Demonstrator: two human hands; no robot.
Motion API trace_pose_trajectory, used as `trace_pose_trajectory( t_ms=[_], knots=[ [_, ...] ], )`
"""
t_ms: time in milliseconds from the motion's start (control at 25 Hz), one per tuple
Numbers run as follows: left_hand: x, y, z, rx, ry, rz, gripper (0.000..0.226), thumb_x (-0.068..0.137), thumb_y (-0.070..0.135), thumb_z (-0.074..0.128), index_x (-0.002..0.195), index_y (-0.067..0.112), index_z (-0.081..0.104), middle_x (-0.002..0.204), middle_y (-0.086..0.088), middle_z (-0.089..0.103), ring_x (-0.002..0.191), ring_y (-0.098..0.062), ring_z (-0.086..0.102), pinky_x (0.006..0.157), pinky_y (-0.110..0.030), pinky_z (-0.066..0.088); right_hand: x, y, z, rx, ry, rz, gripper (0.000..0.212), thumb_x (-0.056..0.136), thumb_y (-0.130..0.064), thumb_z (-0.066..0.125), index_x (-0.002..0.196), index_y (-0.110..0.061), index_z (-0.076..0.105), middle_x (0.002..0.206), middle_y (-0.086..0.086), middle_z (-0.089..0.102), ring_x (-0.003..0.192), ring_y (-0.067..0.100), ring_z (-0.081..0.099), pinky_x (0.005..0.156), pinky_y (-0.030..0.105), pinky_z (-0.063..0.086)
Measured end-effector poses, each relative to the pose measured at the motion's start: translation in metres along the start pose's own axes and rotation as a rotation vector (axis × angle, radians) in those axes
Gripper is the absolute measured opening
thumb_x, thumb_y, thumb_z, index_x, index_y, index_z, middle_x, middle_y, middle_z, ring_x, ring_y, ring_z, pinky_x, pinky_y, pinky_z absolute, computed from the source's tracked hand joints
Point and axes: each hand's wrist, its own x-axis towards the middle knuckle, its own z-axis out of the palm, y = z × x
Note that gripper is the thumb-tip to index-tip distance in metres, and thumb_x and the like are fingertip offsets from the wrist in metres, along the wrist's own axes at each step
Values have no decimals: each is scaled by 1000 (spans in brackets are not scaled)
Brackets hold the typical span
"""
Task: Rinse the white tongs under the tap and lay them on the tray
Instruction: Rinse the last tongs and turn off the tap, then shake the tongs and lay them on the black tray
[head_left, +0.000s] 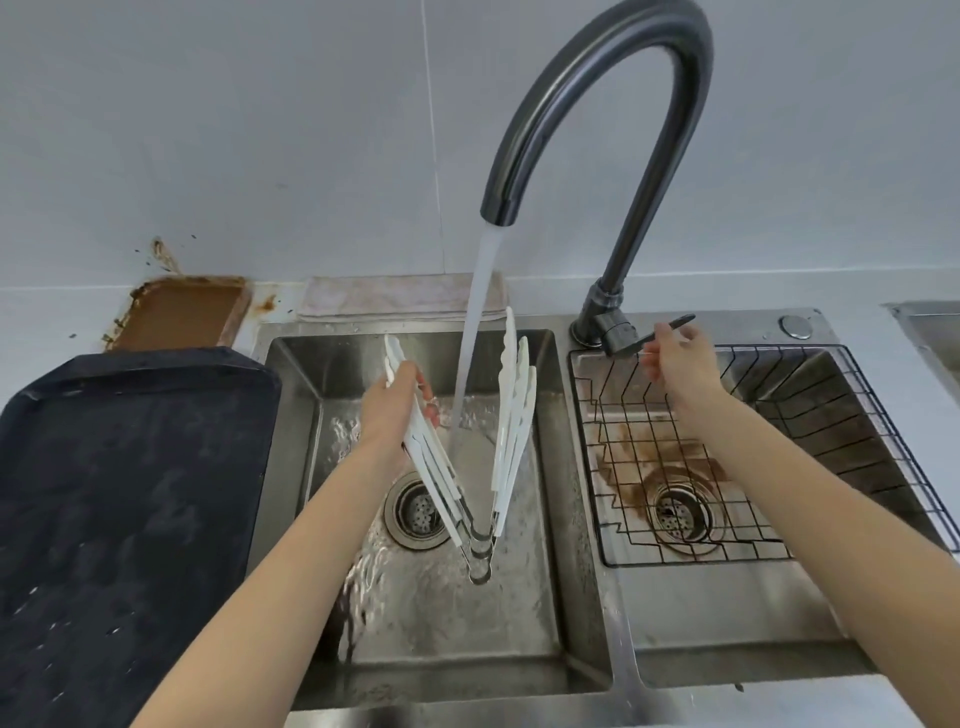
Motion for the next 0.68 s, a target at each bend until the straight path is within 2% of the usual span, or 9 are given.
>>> trace_pose_trajectory(
  t_ms=[80, 120, 200, 440, 560, 680],
  knots=[
    [0, -1, -1, -18, 1, -14, 15, 81, 12, 46, 67, 13, 47, 53, -4, 45, 32, -12, 40, 41, -22, 39, 7, -3, 0, 5, -1, -21, 19, 96, -24, 44, 112, -15, 50, 72, -2, 55, 58, 6, 53, 48, 14, 47],
    [0, -1, -1, -32, 6, -24, 15, 81, 12, 46, 66, 13, 47, 53, -4, 45, 31, -12, 40, 41, -21, 39, 7, -3, 0, 16, 4, -39, 9, 96, -24, 44, 94, -20, 51, 72, -2, 56, 58, 6, 55, 50, 15, 47],
    [1, -2, -1, -39, 14, -34, 16, 82, 13, 47, 66, 12, 47, 54, -4, 44, 30, -11, 40, 43, -22, 38, 7, 0, 1, 26, 17, -78, 19, 96, -23, 44, 77, -25, 46, 70, -2, 57, 58, 6, 57, 51, 15, 48],
    [1, -2, 0, -98, 1, -73, 17, 81, 13, 48, 64, 13, 45, 48, -2, 44, 30, -11, 39, 44, -23, 37, 6, -2, -1, 29, 4, -92, 20, 96, -22, 44, 76, -23, 48, 69, -3, 58, 60, 6, 59, 50, 10, 50],
    [1, -3, 1, -102, -22, -74, 17, 81, 13, 48, 65, 13, 44, 51, -2, 43, 30, -11, 38, 43, -22, 37, 8, -5, -2, 10, -9, -85, 13, 96, -24, 46, 89, -15, 51, 69, -2, 58, 61, 6, 60, 51, 11, 52],
    [1, -3, 2, -88, -23, -73, 15, 81, 12, 47, 66, 12, 44, 50, -2, 43, 31, -12, 39, 42, -21, 37, 14, -9, -3, -38, -28, -92, 16, 95, -24, 46, 99, -9, 50, 68, 0, 57, 61, 9, 60, 54, 16, 52]
  ],
)
